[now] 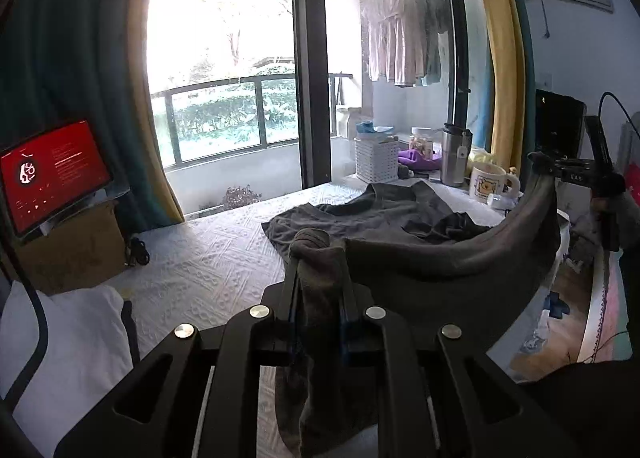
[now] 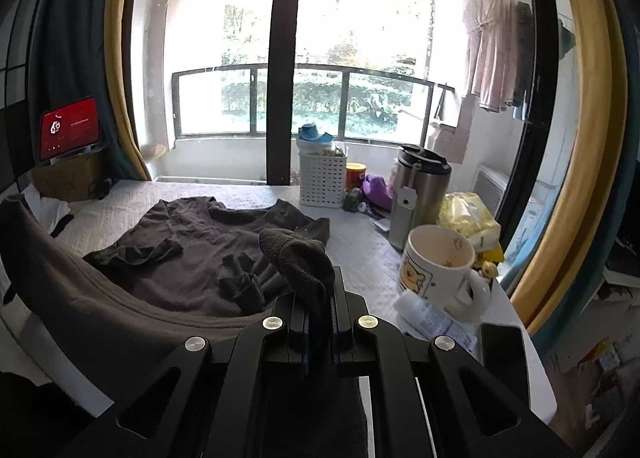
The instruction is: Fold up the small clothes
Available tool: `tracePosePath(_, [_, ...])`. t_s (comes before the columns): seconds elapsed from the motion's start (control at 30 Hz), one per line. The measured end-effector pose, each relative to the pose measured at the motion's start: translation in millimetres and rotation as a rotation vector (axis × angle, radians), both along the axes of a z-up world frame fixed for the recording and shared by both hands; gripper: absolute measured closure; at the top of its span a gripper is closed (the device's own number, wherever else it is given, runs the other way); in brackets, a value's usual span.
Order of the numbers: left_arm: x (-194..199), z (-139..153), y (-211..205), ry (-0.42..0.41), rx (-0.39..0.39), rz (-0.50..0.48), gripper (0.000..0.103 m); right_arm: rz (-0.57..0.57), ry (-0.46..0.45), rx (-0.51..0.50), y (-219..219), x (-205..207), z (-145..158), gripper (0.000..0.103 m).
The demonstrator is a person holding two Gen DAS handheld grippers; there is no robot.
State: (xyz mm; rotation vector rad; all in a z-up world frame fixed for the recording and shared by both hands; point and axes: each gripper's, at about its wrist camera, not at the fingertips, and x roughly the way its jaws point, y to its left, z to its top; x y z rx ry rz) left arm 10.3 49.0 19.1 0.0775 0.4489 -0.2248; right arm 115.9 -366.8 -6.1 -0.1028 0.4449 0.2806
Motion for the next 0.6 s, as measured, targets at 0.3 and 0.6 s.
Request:
tracePosePath(0.3, [23.0, 5.0, 12.8, 0.012, -0.027, 0.036, 0.09, 0.005, -0.007, -0.004, 7.2, 22.2, 12.9, 0.096])
tracePosePath(0.6, [44.4, 12.2, 23.9, 0.014, -0.042, 0.057, 0.09, 0.001, -0.011, -0.004, 9.9, 52.9, 25.5, 0.096])
